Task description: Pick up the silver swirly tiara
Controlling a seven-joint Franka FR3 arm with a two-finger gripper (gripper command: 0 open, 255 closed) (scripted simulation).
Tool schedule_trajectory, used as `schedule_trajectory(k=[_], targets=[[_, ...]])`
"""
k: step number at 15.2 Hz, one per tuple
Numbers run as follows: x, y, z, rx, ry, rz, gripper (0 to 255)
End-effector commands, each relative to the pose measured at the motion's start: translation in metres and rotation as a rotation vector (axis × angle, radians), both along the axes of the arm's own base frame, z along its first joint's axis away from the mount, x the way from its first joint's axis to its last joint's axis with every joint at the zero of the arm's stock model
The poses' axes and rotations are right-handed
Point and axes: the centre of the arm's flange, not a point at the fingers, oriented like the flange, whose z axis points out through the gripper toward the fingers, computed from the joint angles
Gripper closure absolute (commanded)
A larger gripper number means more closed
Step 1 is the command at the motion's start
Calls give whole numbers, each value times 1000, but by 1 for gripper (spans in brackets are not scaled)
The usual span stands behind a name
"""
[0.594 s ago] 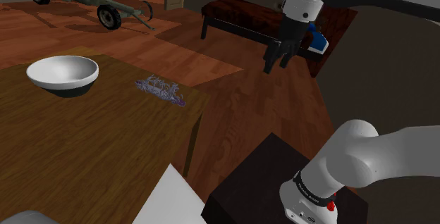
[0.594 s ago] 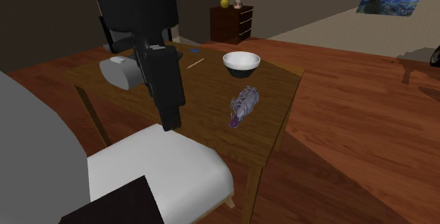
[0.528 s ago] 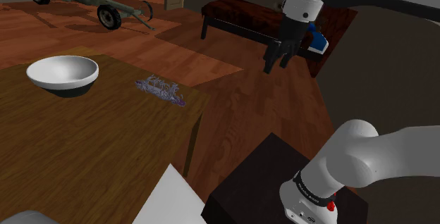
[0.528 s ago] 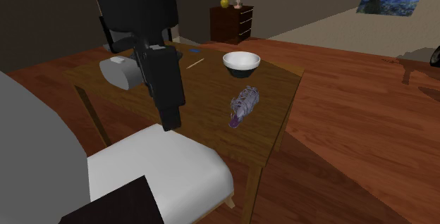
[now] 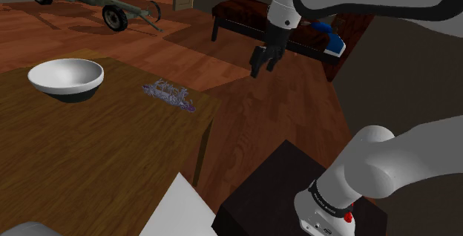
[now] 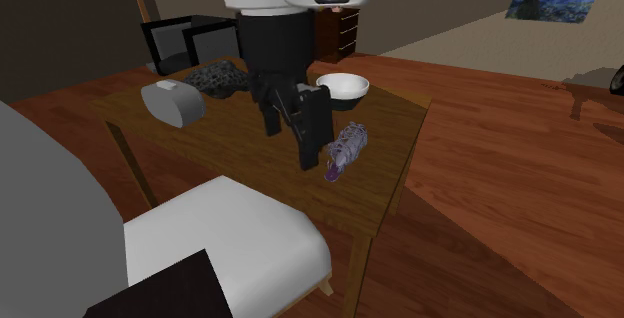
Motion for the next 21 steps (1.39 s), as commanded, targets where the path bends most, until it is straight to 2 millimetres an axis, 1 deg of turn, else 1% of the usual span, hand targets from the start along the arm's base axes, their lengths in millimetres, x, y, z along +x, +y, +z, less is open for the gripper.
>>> schedule_trajectory(k=[1,11,21], targets=[[19,11,-15,6,-14,29,0],[119,57,-67,37,-75,169,0],[214,119,-111,67,-136,309,0]])
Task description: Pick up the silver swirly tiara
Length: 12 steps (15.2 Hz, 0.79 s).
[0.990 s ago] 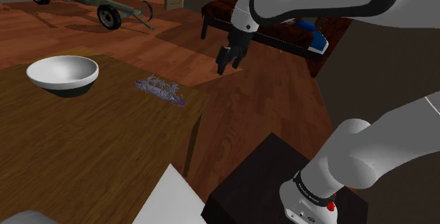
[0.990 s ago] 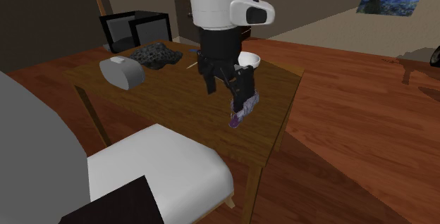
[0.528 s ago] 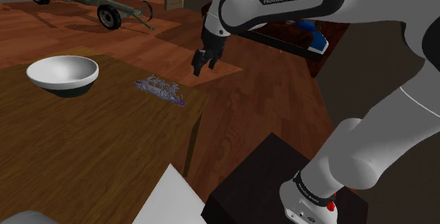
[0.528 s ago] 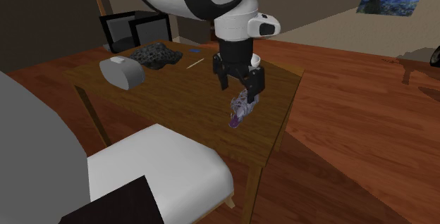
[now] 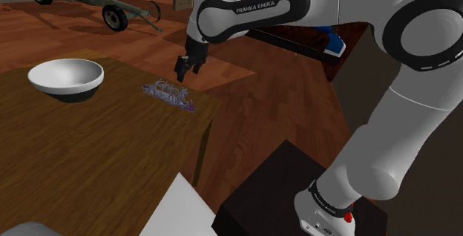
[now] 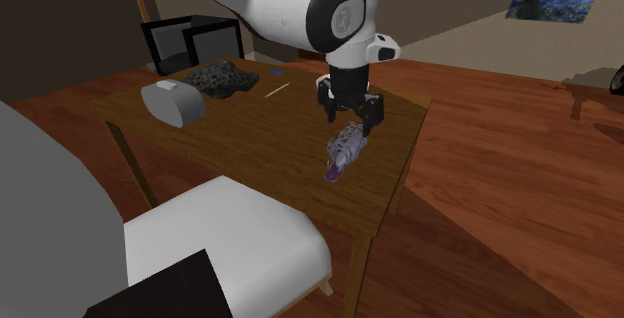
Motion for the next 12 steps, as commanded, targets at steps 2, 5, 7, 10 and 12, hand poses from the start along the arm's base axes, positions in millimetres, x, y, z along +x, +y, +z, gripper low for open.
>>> schedule_trajectory(k=[2,5,7,10,12], targets=[[27,24,-10,10,-19,43,0],[44,38,-22,15,-30,68,0],[44,38,-33,15,-30,68,0],[44,38,-48,15,-30,68,0],[43,38,-57,15,-30,68,0]])
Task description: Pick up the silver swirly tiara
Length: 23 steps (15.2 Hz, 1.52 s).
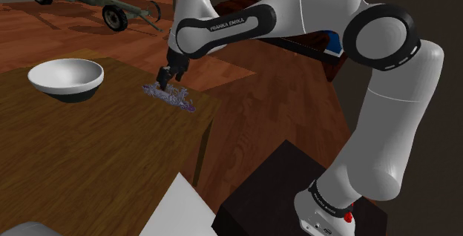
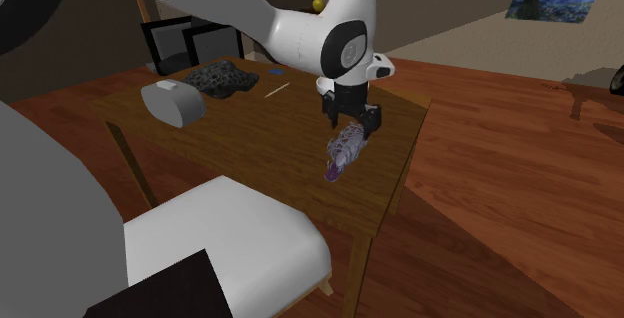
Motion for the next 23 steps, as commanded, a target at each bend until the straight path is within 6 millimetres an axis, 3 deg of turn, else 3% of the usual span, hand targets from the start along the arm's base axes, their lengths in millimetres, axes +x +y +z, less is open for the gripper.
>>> schedule_trajectory(k=[1,2,11,23], targets=[[-1,1,-4,0,0,0,0],[-1,1,-4,0,0,0,255],[-1,1,-4,0,0,0,255],[-1,1,59,0,0,0,255]])
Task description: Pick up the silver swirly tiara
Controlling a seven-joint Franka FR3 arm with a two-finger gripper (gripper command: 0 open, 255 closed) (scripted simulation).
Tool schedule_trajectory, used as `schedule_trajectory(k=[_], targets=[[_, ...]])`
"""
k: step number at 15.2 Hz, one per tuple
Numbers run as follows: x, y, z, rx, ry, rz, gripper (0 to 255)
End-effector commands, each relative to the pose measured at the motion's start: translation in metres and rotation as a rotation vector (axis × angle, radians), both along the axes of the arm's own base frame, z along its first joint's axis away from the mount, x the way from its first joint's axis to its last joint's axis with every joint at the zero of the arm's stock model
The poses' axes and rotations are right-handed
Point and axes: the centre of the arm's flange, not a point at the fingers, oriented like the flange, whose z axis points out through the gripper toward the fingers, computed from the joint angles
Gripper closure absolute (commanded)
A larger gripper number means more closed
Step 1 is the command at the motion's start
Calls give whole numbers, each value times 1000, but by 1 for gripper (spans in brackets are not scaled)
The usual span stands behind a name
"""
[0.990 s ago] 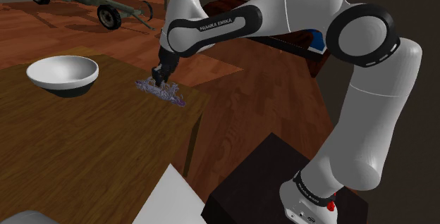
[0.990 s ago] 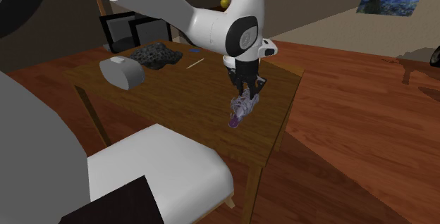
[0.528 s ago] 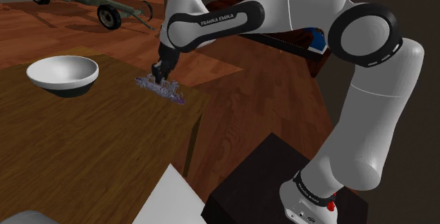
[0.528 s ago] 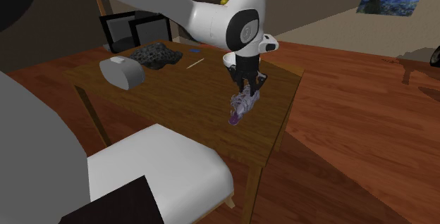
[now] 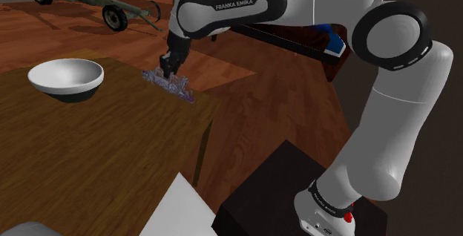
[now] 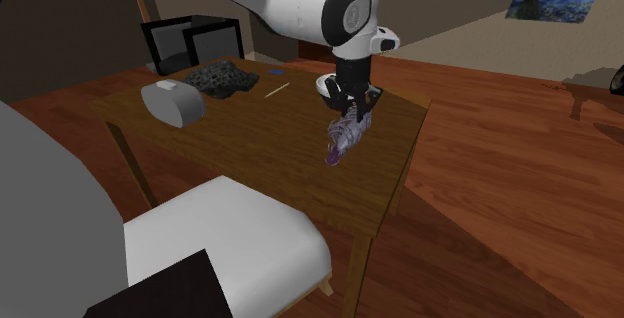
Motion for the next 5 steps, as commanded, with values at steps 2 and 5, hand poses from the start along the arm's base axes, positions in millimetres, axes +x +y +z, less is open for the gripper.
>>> schedule_trajectory(k=[2,5], targets=[[-1,0,16,0,0,0,255],[-1,0,22,0,0,0,255]])
